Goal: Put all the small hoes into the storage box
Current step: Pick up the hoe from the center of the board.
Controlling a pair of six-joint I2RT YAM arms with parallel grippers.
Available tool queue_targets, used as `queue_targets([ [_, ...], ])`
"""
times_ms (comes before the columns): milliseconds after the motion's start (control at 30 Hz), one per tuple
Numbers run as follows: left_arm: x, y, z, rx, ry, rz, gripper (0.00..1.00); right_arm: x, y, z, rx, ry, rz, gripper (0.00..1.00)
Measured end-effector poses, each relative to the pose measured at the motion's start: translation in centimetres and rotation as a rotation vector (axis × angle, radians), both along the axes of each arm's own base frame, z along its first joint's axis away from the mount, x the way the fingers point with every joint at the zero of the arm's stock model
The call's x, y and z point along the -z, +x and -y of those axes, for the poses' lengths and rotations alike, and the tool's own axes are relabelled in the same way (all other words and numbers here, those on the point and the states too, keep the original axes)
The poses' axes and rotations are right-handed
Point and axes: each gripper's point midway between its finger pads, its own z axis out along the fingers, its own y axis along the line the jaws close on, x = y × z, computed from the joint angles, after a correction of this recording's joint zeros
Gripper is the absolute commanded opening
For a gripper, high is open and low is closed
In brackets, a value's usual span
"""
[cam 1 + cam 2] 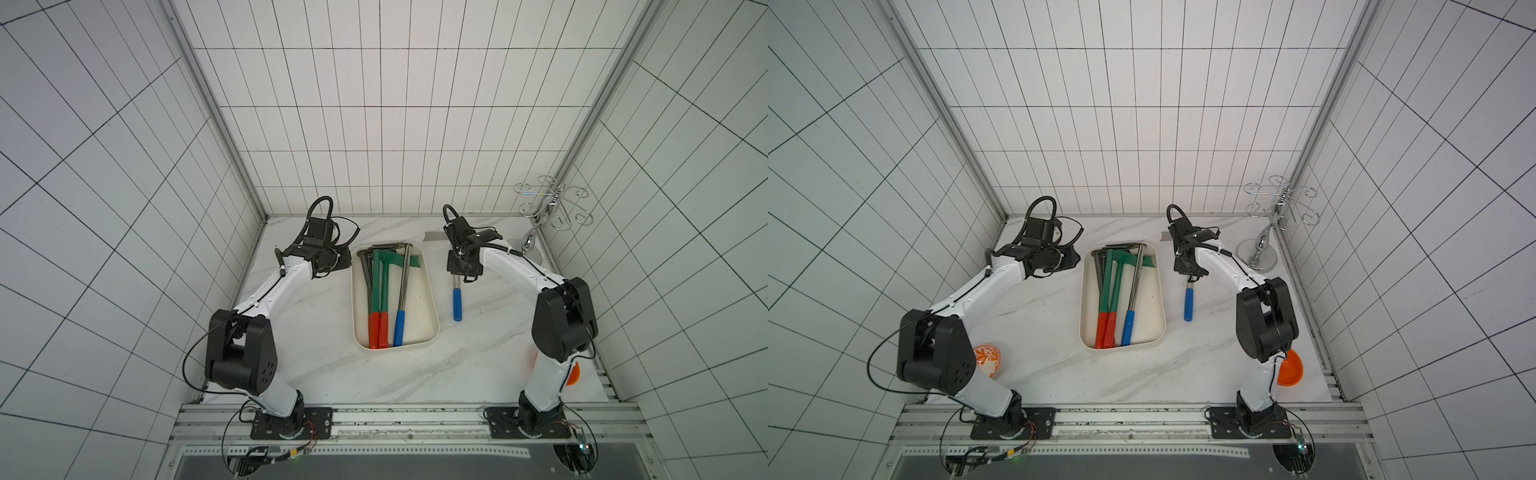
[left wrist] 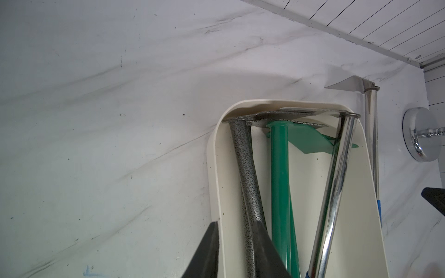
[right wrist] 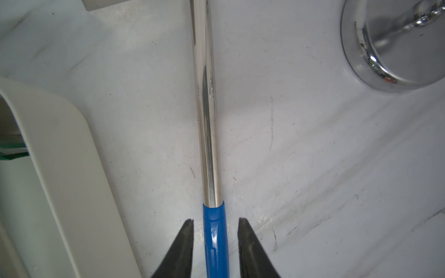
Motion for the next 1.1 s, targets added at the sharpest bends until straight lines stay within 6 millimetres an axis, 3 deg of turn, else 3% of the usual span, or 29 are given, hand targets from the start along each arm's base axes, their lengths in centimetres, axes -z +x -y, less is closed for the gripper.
queue_targets([
  [333, -1.0, -2.6, -1.5, -0.027, 0.005, 0.015, 0.28, 0.8, 0.8, 0.2, -0.016, 0.048, 0.018, 0.33],
  [567, -0.2, -3.6, -2.2, -0.036, 0.017, -0.008, 0.29, 0.8, 1.9, 0.9, -0.003, 0.071, 0.039, 0.33],
  [900, 0.8, -4.1, -2.4, -0.038, 0.022, -0.031, 0.29, 5.3, 2.2, 1.7, 0.017, 0.063, -0.058, 0.42],
  [1100, 0.7, -4.1, -2.4, -0.036, 0.018, -0.031, 0.29, 5.7, 3.3, 2.5, 0.042, 0.075, -0.060, 0.43],
])
